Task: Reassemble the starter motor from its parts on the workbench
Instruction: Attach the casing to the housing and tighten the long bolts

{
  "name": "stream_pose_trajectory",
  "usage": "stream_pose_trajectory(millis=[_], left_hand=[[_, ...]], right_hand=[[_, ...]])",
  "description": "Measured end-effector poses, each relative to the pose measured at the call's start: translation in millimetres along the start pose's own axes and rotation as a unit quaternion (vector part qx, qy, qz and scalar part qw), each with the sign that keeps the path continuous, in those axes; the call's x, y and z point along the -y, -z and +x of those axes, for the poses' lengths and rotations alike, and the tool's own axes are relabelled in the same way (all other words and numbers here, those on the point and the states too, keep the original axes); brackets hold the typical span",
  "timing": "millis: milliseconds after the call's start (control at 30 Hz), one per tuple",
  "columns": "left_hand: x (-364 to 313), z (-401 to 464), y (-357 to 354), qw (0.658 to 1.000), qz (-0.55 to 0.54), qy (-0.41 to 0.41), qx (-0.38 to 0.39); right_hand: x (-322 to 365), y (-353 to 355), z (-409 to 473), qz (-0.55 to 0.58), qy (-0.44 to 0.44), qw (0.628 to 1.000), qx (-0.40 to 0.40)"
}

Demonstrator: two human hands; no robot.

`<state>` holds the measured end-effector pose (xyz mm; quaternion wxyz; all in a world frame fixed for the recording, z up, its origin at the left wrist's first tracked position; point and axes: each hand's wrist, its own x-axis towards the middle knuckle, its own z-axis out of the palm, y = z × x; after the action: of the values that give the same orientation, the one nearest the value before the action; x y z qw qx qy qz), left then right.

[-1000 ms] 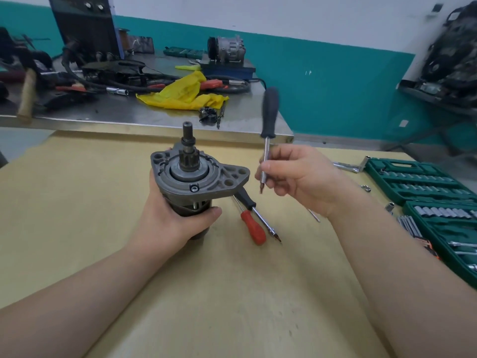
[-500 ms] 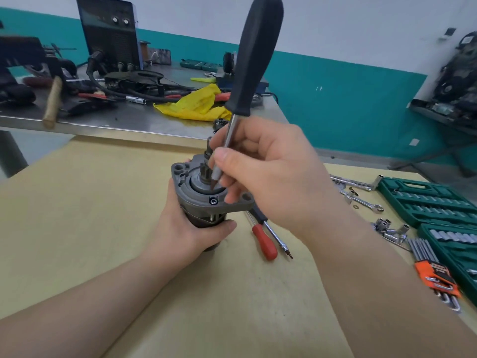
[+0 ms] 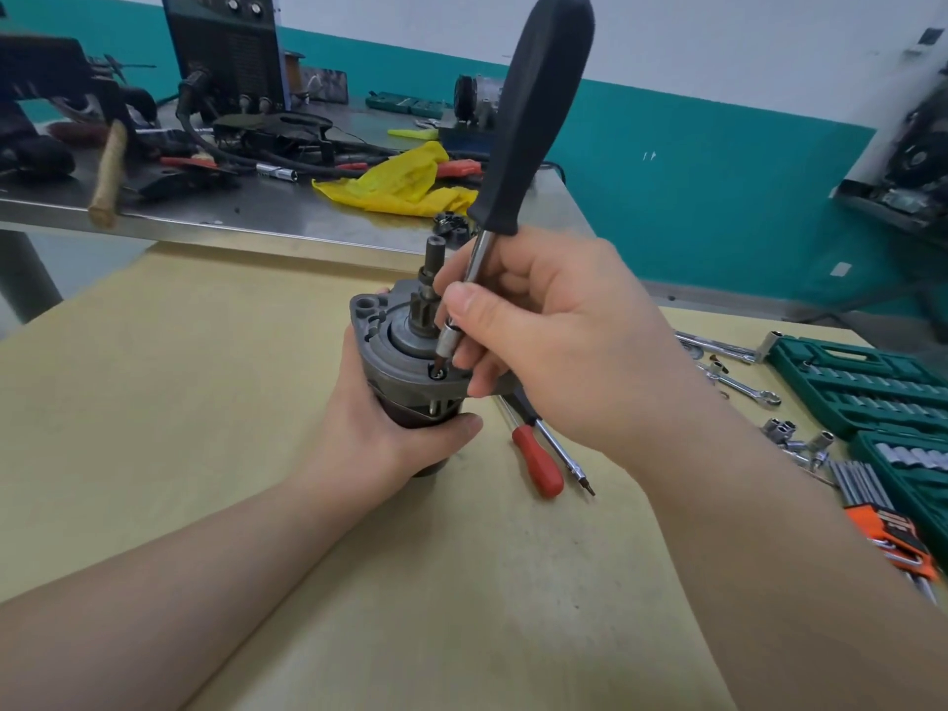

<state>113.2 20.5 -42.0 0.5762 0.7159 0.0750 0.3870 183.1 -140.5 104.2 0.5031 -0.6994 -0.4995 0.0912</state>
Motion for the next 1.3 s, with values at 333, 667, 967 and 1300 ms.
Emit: stream_pose_trajectory(millis=[333,667,967,1300], left_hand=[[2,-1,1,1.0,0.001,0.004,0.003],[1,0,1,1.0,0.013,-0.005,0.002],[5,1,3,1.0,0.019,-0.009,0.006],[5,1,2,0.999,0.043,-0.003,-0.002]], right_hand=[[2,5,1,-0.041,0.005,0.999,0.01],[-1,1,3,-0.038,0.0,0.999,-0.003],[0,-3,5,-0.049,0.015,0.998,-0.028],[0,-5,5,0.094,0.015,0.995,-0.004]])
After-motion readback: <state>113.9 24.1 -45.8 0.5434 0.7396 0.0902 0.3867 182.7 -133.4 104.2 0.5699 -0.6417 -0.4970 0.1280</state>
